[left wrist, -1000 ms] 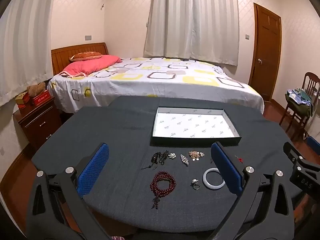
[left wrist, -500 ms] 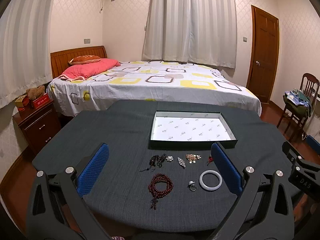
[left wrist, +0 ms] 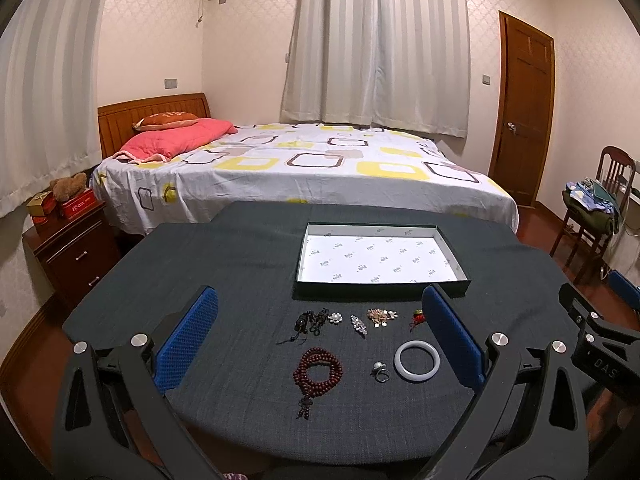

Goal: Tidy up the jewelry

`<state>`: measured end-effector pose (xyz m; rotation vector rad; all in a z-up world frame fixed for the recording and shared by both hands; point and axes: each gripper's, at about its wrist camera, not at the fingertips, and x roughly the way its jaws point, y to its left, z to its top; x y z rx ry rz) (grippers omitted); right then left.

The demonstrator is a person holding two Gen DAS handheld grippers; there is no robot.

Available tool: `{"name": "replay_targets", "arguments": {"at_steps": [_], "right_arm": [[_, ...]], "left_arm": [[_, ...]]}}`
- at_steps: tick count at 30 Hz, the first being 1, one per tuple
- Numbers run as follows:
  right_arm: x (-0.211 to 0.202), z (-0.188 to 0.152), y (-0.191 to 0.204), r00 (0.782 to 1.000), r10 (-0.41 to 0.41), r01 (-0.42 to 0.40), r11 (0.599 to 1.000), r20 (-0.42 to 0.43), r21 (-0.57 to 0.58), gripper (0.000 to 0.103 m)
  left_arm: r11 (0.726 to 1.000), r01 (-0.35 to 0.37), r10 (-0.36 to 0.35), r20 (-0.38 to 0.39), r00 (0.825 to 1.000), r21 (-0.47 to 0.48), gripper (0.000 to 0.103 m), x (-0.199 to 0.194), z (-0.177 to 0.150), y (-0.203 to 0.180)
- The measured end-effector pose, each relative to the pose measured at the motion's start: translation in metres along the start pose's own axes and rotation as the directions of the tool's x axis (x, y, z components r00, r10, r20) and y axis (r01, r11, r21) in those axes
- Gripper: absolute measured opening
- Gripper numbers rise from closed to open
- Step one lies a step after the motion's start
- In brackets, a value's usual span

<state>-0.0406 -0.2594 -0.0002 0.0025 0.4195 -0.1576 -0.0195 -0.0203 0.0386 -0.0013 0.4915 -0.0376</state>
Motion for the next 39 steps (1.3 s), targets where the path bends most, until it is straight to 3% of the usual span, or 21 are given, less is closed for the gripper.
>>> {"name": "replay_targets", "arguments": {"at_steps": [39], "right_arm": [[0.000, -0.005, 0.005, 1.000, 0.004, -0.004, 1.000, -0.001, -0.002, 0.097]], "left_arm": [[1.000, 0.003, -0.003, -0.007, 1.000, -0.004, 0.100, 0.003, -0.013, 0.000]]}}
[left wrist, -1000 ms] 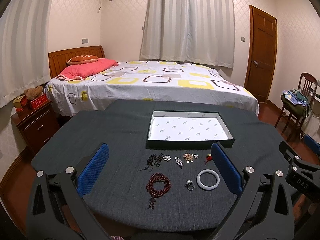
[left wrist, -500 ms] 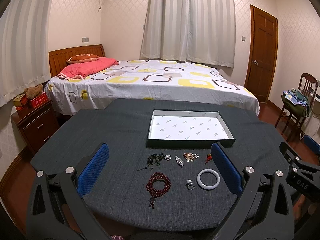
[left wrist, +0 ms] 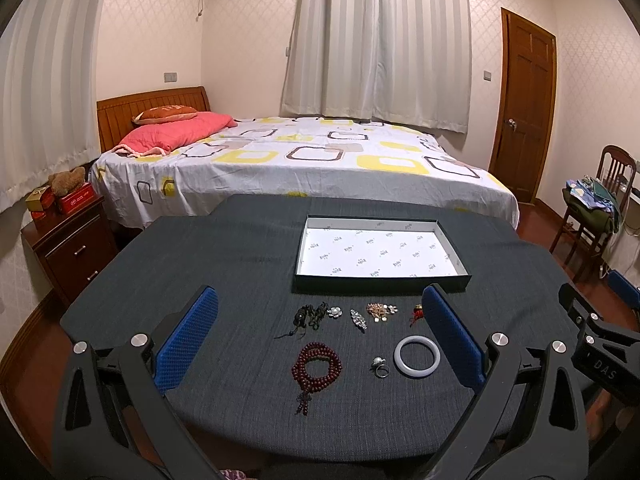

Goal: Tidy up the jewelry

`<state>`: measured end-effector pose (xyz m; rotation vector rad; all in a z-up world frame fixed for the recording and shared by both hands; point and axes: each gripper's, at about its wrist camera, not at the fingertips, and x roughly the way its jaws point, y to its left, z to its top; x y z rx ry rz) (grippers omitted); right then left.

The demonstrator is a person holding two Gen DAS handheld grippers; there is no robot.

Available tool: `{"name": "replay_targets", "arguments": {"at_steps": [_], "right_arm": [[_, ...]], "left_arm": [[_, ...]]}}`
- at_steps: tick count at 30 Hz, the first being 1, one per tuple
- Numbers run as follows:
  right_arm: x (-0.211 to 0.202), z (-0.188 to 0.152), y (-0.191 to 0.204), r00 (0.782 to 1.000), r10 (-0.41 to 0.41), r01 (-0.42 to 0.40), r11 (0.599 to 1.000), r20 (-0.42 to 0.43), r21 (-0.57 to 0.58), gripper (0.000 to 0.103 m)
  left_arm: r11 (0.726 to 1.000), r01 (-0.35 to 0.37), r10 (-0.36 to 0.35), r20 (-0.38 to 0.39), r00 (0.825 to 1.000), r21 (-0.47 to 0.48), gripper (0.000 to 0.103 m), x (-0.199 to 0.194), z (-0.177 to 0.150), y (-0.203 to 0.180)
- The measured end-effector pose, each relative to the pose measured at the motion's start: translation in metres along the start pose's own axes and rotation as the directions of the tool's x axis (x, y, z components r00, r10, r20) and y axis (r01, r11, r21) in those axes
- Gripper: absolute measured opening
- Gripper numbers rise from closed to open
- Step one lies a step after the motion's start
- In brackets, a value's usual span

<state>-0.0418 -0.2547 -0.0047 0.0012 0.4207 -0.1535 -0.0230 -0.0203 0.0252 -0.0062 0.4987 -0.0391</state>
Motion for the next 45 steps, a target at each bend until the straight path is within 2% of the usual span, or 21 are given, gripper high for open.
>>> {"name": "replay_targets", "arguments": {"at_steps": [18, 22, 29, 33, 39, 45], "right_arm": [[0.003, -0.002, -0.001, 1.000, 0.010, -0.010, 1.000, -0.005, 0.005, 0.097], [0.012, -0.009, -0.003, 1.000, 0.021, -0.021, 1.000, -0.007, 0.011, 0.097], [0.046, -0.041, -0.008, 0.998, 0.029, -0.028, 0.999, -0.053, 0.030, 0.097], [0.072, -0.067, -0.011, 0.993, 0.027, -0.023, 0.999, -0.116, 0.032, 0.097], [0.102, -0.096, -0.011, 0.975, 0.028, -0.021, 0.999, -0.219, 0.031, 0.097], [0.115, -0.106, -0.013, 0.965, 0.032, -0.024, 0.999, -0.262, 0.035, 0.097]], "left_arm": [[1.000, 0.001, -0.001, -0.004, 1.000, 0.002, 0.100, 0.001, -0.002, 0.001], [1.000, -0.004, 0.004, -0.010, 1.000, 0.003, 0.100, 0.009, -0.010, 0.004], [1.000, -0.008, 0.008, -0.097, 0.995, 0.001, 0.099, 0.051, -0.029, 0.017], [1.000, 0.017, -0.015, -0.173, 0.985, 0.013, 0.099, 0.084, -0.051, 0.021], [0.996, 0.082, -0.090, -0.314, 0.945, -0.039, 0.099, 0.138, -0.087, 0.024], [0.999, 0.048, -0.051, -0.390, 0.919, -0.016, 0.099, 0.173, -0.110, 0.023]]}}
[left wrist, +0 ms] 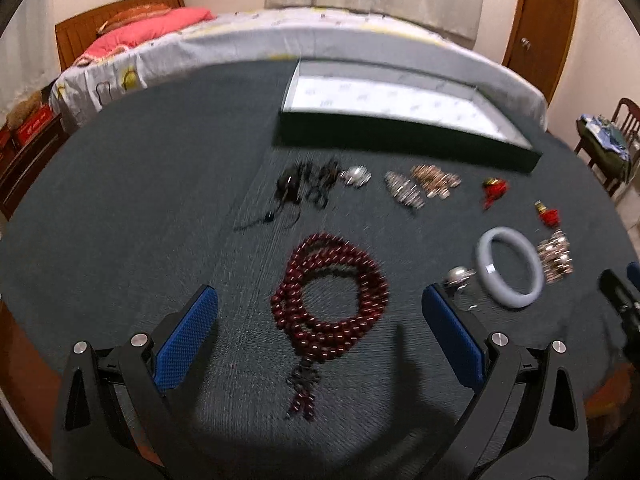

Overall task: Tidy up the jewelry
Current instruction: 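Grasp the red bead mala with the left tool while the right tool grasps the pearl brooch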

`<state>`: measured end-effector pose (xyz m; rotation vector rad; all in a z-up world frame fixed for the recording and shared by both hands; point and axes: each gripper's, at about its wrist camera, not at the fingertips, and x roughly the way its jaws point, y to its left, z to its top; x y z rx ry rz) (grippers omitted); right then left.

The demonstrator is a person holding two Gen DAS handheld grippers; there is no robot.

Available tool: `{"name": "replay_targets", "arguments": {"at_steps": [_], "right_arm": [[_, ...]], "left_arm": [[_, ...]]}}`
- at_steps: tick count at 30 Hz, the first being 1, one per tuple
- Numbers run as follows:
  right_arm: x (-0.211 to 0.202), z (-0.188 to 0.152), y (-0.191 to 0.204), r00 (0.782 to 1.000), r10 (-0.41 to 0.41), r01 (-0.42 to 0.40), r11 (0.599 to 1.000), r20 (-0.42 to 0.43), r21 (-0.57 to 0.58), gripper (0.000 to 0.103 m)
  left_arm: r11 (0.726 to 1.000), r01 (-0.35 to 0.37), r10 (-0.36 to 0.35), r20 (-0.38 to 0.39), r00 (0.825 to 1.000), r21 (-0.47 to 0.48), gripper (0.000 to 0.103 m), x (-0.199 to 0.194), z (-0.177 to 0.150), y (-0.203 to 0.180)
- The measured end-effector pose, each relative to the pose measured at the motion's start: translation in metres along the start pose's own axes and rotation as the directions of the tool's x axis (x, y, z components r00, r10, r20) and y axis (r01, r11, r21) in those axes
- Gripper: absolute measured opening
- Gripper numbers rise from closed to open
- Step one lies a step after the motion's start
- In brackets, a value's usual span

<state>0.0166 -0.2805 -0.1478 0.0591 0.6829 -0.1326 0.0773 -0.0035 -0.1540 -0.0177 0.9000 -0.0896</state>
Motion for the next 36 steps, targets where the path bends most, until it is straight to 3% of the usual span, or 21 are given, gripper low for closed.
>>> {"name": "replay_targets", "arguments": {"at_steps": [3, 11, 13, 15, 16, 21, 22, 29, 33, 36], "right_arm": [[0.007, -0.002, 0.000, 1.000, 0.008, -0.008, 1.000, -0.024, 0.002, 0.097], [0.018, -0.003, 0.004, 0.999, 0.017, -0.018, 1.000, -0.050, -0.011, 0.097], [0.020, -0.003, 0.004, 0.998, 0.021, -0.022, 1.000, -0.055, -0.012, 0.097], [0.023, -0.002, 0.005, 0.998, 0.026, -0.027, 1.000, -0.063, -0.011, 0.097], [0.025, -0.001, 0.006, 0.997, 0.030, -0.031, 0.999, -0.066, -0.010, 0.097], [0.030, 0.005, 0.010, 0.998, 0.041, -0.043, 0.999, -0.054, -0.020, 0.097], [0.031, 0.007, 0.011, 0.998, 0.043, -0.044, 0.999, -0.046, -0.023, 0.096], [0.041, 0.016, 0.010, 0.997, 0.062, -0.063, 0.998, -0.042, -0.012, 0.095], [0.048, 0.021, 0.010, 0.995, 0.077, -0.078, 0.997, -0.065, -0.015, 0.065], [0.054, 0.023, 0.009, 0.993, 0.089, -0.090, 0.996, -0.078, -0.003, 0.065]], "left_arm": [[1.000, -0.001, 0.000, -0.031, 1.000, -0.023, 0.098, 0.011, -0.001, 0.006], [0.999, -0.041, 0.041, -0.005, 0.999, 0.026, 0.097, 0.015, 0.003, 0.003], [0.999, -0.041, 0.041, 0.010, 0.999, 0.028, 0.085, 0.013, 0.003, 0.002], [0.999, -0.032, 0.031, 0.030, 0.999, 0.035, 0.064, 0.011, 0.006, 0.001], [0.999, -0.031, 0.030, 0.034, 0.999, 0.037, 0.062, 0.011, 0.006, 0.002], [0.999, -0.018, 0.016, 0.058, 0.998, 0.033, 0.025, 0.010, 0.009, 0.004], [1.000, -0.008, 0.007, 0.060, 0.998, 0.029, 0.022, 0.010, 0.009, 0.006], [1.000, -0.006, 0.005, 0.078, 0.997, 0.014, 0.017, 0.008, 0.011, 0.007], [1.000, -0.019, 0.017, 0.079, 0.997, 0.025, 0.017, 0.009, 0.009, 0.006], [1.000, -0.014, 0.013, 0.075, 0.997, 0.018, 0.017, 0.010, 0.009, 0.008]]}}
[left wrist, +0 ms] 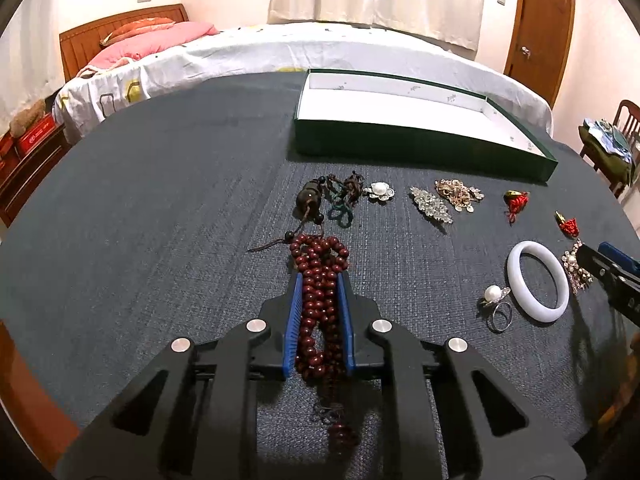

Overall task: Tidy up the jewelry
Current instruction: 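Grasp the red bead mala with the left tool while the right tool grasps the pearl brooch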

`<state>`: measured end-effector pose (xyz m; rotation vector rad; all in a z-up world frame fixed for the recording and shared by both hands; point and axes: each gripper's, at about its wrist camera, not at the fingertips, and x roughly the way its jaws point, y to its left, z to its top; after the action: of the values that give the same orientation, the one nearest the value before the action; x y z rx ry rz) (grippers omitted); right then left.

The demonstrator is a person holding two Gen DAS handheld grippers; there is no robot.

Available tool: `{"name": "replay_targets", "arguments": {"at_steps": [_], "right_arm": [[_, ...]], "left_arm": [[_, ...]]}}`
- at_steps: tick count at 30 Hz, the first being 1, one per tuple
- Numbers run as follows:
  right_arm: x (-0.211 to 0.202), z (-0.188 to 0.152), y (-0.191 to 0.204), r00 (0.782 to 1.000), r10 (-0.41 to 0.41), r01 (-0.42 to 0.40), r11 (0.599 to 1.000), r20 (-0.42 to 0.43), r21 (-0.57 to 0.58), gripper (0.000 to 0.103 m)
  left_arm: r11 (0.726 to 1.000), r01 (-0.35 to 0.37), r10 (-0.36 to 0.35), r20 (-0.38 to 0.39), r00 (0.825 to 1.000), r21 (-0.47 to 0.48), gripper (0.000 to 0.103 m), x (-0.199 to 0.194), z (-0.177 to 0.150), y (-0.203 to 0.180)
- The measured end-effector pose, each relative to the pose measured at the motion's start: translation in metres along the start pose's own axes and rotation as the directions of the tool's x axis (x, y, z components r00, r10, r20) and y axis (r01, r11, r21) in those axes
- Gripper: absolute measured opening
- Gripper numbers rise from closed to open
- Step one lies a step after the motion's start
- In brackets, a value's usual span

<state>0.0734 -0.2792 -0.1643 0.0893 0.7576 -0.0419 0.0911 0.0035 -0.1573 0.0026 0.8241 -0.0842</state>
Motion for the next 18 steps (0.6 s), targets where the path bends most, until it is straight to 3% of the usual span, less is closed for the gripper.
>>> {"name": "replay_targets", "arguments": {"at_steps": [8, 13, 18], "right_arm": [[0.012, 0.001, 0.010, 0.997, 0.020, -0.024, 0.998, -0.071, -0.053, 0.061], [0.005, -0.004, 0.006, 0.998, 0.027, -0.030, 0.998, -0.058, -0.053, 0.040], [-0.003, -0.012, 0.004, 0.999, 0.045, -0.047, 0.998, -0.030, -0.041, 0.029]], "left_arm": [[1.000, 0.008, -0.008, -0.003, 1.000, -0.013, 0.017, 0.002, 0.001, 0.003], [1.000, 0.008, -0.008, -0.004, 1.000, -0.021, 0.017, 0.003, 0.001, 0.004], [1.000, 0.007, -0.007, -0.005, 1.000, -0.023, 0.017, 0.003, 0.001, 0.004]]}}
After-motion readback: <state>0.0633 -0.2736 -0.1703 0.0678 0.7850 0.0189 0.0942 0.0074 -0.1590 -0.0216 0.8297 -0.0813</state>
